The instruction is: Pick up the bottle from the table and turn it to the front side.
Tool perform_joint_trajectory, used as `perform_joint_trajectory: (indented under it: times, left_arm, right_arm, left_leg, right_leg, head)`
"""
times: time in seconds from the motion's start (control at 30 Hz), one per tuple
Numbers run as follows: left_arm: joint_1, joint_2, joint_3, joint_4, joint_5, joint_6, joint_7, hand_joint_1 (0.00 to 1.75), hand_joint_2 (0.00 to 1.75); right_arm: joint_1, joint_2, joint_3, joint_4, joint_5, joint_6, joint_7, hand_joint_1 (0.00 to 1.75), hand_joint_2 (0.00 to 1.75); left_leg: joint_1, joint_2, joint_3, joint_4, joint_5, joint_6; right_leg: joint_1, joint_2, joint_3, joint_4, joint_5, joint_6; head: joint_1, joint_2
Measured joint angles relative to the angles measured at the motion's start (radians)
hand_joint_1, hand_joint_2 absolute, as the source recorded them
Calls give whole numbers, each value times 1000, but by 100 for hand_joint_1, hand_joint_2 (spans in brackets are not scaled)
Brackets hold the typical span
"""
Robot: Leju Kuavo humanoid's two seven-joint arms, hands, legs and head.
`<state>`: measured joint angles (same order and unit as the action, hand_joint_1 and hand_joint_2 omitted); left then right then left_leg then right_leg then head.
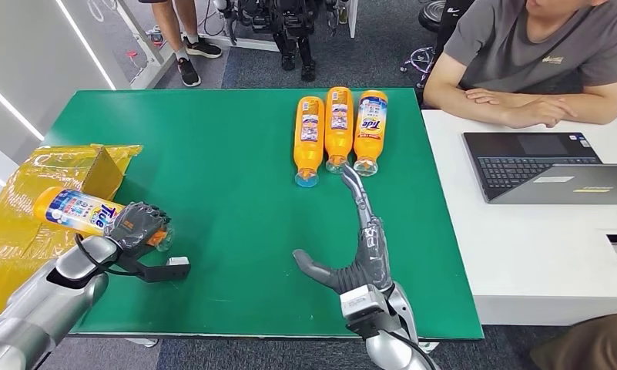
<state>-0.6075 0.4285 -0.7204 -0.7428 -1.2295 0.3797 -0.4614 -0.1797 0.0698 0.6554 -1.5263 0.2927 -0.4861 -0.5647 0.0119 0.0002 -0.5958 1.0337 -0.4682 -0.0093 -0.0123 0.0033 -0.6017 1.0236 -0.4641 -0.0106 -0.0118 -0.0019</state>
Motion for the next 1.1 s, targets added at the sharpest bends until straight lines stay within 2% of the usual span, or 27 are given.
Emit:
perform_joint_trajectory:
  times: [0.1,0.13,0.23,0.27,0.83,1.1]
  left_arm:
    - [0,-2,-6,9,1,-17,-1,161,175]
    - [0,-3,-9,13,1,-22,0,135,175]
    - [0,-6,-20,23,2,-34,1,16,175]
    - [0,-7,-22,26,3,-38,1,0,175]
    - [-38,-16,-32,44,14,-53,-9,0,175]
    - [-22,19,-32,27,43,-58,2,0,175]
  right_arm:
    - [3,0,0,-1,4,-6,-1,0,175]
    - [5,0,0,-2,7,-10,-1,0,175]
    - [12,0,0,-9,23,-16,6,0,175]
    - [14,0,0,-12,28,-16,10,0,175]
    - [30,0,0,-21,43,-19,20,0,175]
    - [31,0,-1,-21,43,-32,20,0,175]
  left_leg:
    - [0,0,0,0,0,0]
    - [0,0,0,0,0,0]
    - [0,0,0,0,0,0]
    - [0,0,0,0,0,0]
    - [0,0,0,0,0,0]
    - [0,1,0,0,0,0]
  right_leg:
    - [0,0,0,0,0,0]
    - [0,0,0,0,0,0]
    - [0,0,0,0,0,0]
    - [0,0,0,0,0,0]
    - [0,0,0,0,0,0]
    - [0,1,0,0,0,0]
  head:
    - [0,0]
    - [0,0]
    - [0,0]
    - [0,0]
    - [0,0]
    - [0,0]
